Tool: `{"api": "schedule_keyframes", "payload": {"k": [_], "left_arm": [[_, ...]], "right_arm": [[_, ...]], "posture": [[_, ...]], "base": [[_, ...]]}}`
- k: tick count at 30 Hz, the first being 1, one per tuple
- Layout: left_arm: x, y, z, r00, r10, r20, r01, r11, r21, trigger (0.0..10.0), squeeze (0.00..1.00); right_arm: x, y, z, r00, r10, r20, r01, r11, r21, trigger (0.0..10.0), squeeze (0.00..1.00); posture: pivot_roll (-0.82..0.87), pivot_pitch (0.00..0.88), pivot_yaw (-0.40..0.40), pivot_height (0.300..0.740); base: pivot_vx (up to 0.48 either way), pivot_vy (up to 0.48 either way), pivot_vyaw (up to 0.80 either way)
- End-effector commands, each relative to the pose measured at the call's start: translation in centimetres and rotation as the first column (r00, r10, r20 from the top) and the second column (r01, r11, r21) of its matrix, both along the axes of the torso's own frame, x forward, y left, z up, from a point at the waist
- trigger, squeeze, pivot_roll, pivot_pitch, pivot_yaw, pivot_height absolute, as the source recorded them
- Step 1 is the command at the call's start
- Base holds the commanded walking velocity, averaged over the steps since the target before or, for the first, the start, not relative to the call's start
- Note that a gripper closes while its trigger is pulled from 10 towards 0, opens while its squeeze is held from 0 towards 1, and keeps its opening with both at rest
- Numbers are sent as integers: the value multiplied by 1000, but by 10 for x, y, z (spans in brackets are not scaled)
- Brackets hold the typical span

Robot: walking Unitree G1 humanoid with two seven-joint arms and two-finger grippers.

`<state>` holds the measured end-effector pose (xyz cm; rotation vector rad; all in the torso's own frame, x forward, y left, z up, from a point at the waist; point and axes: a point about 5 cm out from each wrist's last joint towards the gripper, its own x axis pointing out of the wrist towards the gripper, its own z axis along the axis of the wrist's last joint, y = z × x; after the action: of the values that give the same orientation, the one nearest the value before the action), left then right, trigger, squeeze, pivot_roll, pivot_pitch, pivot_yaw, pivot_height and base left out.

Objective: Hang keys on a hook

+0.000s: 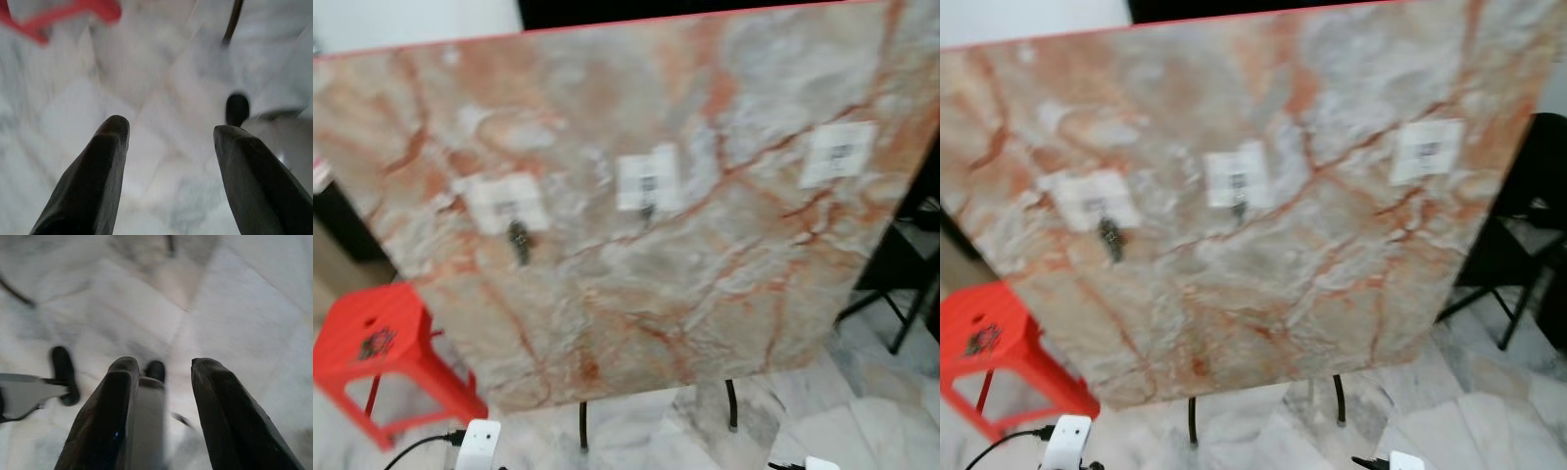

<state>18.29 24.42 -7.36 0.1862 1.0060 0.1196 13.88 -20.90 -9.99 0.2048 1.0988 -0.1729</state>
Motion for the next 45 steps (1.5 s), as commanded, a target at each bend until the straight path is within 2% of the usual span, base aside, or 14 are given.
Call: {"api": "schedule_keyframes", "payload": {"k": [1, 8, 13, 15, 16, 18, 20, 25, 31, 34, 36, 45], "left_arm": [[-3, -2, -2, 1000, 3, -16, -3, 1000, 8, 10000, 0], [-3, -9, -4, 1000, -7, -18, 7, 1000, 1, 10000, 0], [-3, -15, -6, 1000, -14, -20, 13, 1000, -9, 10000, 0], [-4, -16, -6, 1000, -15, -21, 14, 1000, -8, 10000, 0], [-5, -17, -7, 1000, -8, -21, 8, 1000, -9, 10000, 0], [-5, -18, -7, 1000, -7, -23, 7, 1000, -9, 10000, 0], [-5, -20, -8, 1000, -8, -24, 8, 1000, -11, 10000, 0], [-5, -20, -8, 1000, -10, -25, 10, 1000, -16, 10000, 0], [-4, -19, -7, 999, -15, -28, 14, 1000, -12, 10000, 0], [-4, -18, -7, 999, -19, -30, 19, 1000, -8, 10000, 0], [-3, -18, -6, 999, -29, -32, 29, 1000, -5, 10000, 0], [-2, -19, -6, 999, -41, -33, 41, 999, -1, 10000, 0]], "right_arm": [[2, 15, -2, 1000, 28, -8, -27, 1000, 14, 10000, 0], [11, 23, 0, 999, 35, 5, -35, 999, 12, 10000, 0], [11, 16, 1, 999, 33, -2, -33, 999, -7, 10000, 0], [12, 9, 2, 1000, 26, -1, -26, 1000, -16, 10000, 0], [12, -3, 5, 1000, 19, 0, -19, 999, -29, 10000, 0], [12, -10, 6, 1000, 17, 2, -17, 999, -35, 10000, 0], [11, -24, 9, 1000, 9, 4, -9, 999, -51, 10000, 0], [11, -29, 10, 1000, 3, 5, -3, 998, -56, 10000, 0], [12, -20, 8, 1000, 2, 6, -2, 999, -41, 10000, 0], [13, -10, 6, 1000, 3, 5, -3, 999, -32, 10000, 0], [15, 5, 4, 1000, 8, 2, -8, 1000, -18, 10000, 0], [27, 24, 6, 1000, 12, 15, -12, 1000, -3, 10000, 0]], "posture": [[26, 0, 6, 740], [28, 0, -4, 740], [35, 0, -23, 740], [32, 0, -28, 740], [34, 0, -35, 740], [35, 0, -37, 740], [36, 0, -38, 740], [39, 0, -34, 740], [36, 0, -20, 740], [30, 0, -11, 740], [25, 0, -7, 740], [22, 0, 2, 740]], "base": [[0, 0, 800], [0, 0, 800], [0, 0, 407], [0, 0, 0], [0, 0, 0], [0, 0, 0], [0, 0, 0], [0, 0, 0], [0, 0, 0], [0, 0, 0], [0, 122, 0], [0, 354, 0]]}}
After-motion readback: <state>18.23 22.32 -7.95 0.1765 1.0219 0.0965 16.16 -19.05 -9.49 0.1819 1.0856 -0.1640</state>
